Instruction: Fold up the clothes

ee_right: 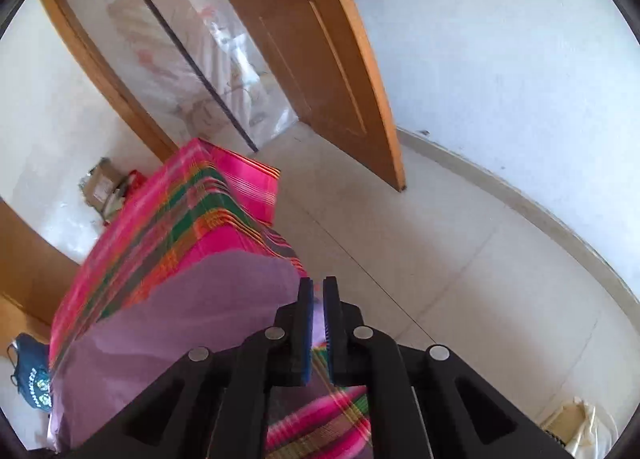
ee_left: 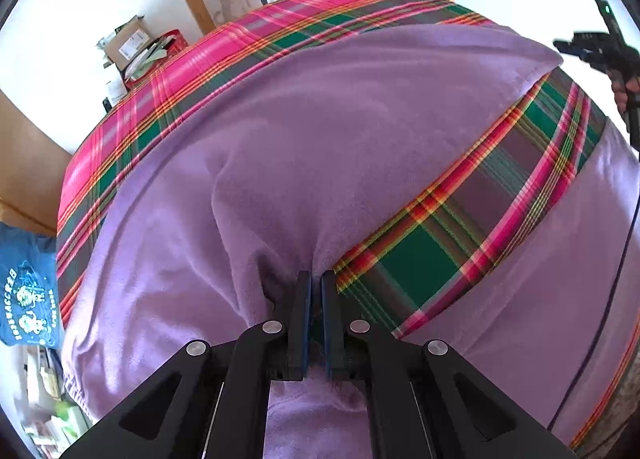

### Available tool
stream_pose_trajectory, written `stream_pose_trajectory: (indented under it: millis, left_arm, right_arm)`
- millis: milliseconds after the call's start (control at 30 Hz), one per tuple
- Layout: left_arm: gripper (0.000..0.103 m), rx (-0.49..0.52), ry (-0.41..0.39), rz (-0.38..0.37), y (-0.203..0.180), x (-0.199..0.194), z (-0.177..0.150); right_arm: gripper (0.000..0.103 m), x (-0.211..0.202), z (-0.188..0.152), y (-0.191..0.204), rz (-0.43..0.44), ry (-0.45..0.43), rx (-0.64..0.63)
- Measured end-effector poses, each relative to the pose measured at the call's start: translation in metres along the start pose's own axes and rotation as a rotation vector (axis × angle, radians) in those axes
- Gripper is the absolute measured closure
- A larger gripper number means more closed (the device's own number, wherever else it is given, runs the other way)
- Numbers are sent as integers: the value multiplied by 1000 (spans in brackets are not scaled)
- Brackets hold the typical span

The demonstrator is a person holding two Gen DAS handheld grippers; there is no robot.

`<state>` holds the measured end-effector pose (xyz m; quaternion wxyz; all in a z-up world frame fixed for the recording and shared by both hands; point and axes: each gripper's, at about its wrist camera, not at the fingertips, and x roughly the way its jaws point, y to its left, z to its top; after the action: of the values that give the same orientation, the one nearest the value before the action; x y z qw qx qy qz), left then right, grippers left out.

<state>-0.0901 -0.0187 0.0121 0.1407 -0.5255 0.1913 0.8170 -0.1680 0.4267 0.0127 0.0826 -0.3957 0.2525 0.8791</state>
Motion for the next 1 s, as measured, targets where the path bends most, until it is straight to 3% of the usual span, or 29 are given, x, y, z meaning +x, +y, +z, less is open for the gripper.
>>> stream_pose_trajectory:
  millis: [67,200,467,633,667,700,1000]
  left_arm:
    - [98,2,3,-2,-2,2,0]
    - [98,-17,7,-18,-2,2,0]
    - [97,-26,19,-29,-8,5,2]
    - [97,-34,21,-37,-8,4,2]
    - [97,-33,21,-37,-9,3,2]
    - [97,-33,21,-37,-9,3,1]
    - [97,-41,25,-54,-6,1,1]
  right_arm:
    - [72,6,5,12,52,8,-42]
    - [67,30,16,44,114,66,-147]
    - [64,68,22,80,44,129,-255]
    - [81,69,16,83,-12,103,-298]
    - [95,67,16,85,-34,92,-317]
    - [99,66,17,89,-46,85,-330]
    - [99,74,36,104,-127,23,-369]
